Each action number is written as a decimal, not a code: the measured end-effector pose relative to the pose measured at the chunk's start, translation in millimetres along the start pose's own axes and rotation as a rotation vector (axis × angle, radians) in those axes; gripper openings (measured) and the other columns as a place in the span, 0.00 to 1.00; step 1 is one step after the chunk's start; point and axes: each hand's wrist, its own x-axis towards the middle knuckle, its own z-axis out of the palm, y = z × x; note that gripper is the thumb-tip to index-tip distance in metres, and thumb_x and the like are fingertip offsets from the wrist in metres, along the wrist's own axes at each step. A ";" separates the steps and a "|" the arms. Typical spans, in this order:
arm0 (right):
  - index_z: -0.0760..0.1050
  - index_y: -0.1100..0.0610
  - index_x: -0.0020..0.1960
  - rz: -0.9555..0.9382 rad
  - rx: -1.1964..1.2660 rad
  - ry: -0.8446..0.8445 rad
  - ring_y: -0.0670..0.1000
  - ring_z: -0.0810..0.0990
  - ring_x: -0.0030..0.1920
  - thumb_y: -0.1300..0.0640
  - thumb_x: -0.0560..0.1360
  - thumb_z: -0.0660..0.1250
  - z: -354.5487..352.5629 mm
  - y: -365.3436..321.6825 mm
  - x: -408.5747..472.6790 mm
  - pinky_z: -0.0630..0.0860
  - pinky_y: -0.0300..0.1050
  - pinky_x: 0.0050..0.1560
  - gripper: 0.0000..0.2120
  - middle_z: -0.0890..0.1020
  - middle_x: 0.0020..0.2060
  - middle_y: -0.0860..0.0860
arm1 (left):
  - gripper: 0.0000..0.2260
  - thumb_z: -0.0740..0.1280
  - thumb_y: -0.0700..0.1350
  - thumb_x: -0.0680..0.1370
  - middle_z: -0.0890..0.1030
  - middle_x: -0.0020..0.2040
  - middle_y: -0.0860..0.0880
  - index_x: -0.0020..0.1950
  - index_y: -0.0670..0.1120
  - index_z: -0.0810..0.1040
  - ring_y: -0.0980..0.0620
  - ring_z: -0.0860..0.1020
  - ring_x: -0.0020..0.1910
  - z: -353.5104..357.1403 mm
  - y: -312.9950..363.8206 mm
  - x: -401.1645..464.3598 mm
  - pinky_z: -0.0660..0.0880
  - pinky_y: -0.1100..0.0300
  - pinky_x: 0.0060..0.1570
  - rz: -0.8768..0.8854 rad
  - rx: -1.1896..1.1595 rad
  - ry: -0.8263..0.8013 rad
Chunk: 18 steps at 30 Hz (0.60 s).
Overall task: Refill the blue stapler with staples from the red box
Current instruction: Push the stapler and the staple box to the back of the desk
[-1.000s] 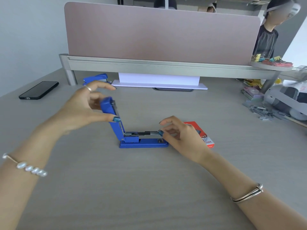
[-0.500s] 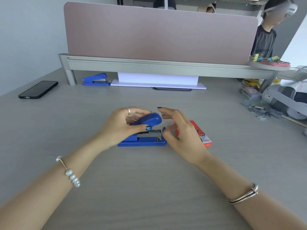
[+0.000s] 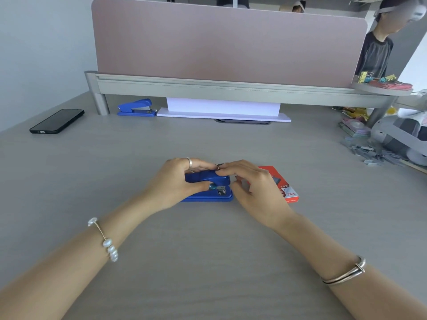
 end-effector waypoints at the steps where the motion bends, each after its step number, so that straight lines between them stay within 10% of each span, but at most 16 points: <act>1: 0.79 0.58 0.51 0.011 0.016 0.008 0.46 0.77 0.53 0.68 0.66 0.54 0.8 1.4 -0.1 0.72 0.32 0.55 0.20 0.82 0.51 0.54 | 0.17 0.73 0.40 0.69 0.79 0.44 0.72 0.52 0.60 0.79 0.69 0.77 0.50 0.9 -0.2 -0.7 0.71 0.74 0.52 0.011 0.026 -0.002; 12: 0.78 0.52 0.52 0.112 0.096 -0.087 0.41 0.76 0.54 0.69 0.69 0.59 -8.5 -0.8 1.0 0.71 0.30 0.53 0.19 0.80 0.50 0.42 | 0.15 0.71 0.42 0.71 0.81 0.49 0.63 0.55 0.56 0.79 0.65 0.78 0.49 1.5 -1.2 -2.9 0.72 0.70 0.51 -0.006 0.066 -0.013; 18: 0.70 0.41 0.60 0.248 -0.087 -0.166 0.42 0.70 0.62 0.49 0.70 0.67 -54.6 7.5 8.0 0.65 0.41 0.63 0.19 0.75 0.59 0.39 | 0.16 0.70 0.44 0.72 0.79 0.52 0.66 0.57 0.58 0.77 0.67 0.76 0.53 0.0 -3.7 -5.4 0.69 0.75 0.51 -0.013 0.033 -0.014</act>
